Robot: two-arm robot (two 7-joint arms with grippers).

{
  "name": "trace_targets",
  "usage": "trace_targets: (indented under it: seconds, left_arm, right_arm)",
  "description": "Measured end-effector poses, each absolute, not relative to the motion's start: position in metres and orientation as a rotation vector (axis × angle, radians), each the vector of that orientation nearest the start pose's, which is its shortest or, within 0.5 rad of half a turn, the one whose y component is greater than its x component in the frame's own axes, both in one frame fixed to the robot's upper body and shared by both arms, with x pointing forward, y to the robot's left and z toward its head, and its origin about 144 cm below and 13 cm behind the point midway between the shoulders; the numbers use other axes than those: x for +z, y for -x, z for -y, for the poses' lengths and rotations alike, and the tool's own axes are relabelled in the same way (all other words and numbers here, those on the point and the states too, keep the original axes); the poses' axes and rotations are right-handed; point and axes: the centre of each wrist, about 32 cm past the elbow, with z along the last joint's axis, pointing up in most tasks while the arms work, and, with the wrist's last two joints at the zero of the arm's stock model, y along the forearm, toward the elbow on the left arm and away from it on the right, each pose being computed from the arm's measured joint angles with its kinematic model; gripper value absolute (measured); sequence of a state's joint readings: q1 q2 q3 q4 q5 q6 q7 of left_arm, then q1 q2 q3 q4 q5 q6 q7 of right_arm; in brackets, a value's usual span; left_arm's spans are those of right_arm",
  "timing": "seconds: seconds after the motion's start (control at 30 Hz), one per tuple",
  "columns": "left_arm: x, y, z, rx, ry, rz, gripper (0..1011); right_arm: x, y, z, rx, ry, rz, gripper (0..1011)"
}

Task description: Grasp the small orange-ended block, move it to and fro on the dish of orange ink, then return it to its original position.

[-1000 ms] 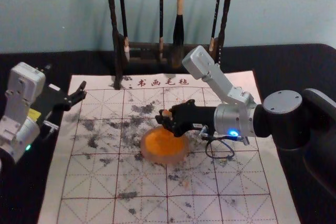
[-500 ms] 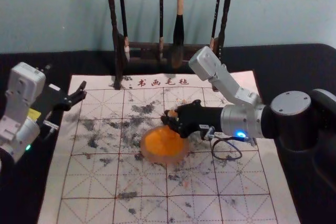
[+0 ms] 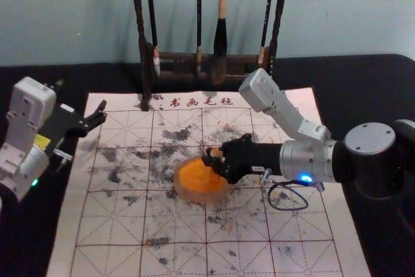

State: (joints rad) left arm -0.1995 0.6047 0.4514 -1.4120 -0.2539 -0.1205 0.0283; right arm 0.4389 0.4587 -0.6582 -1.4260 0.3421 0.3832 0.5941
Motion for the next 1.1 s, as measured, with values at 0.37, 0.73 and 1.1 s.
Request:
trace_targets:
  seconds: [0.37, 0.73, 1.1]
  left_arm:
    - [1.14, -0.489, -0.31, 1.248, -0.304, 0.285, 1001]
    - [1.14, -0.489, -0.31, 1.248, -0.305, 0.285, 1001]
    - [1.14, -0.489, -0.31, 1.248, -0.304, 0.285, 1001]
  right_arm:
    - [1.184, -0.525, 0.192, -0.481, 0.473, -0.121, 108]
    - [1.182, -0.531, 0.178, -0.481, 0.464, -0.114, 108]
    - [1.18, -0.543, 0.172, -0.523, 0.467, -0.104, 109]
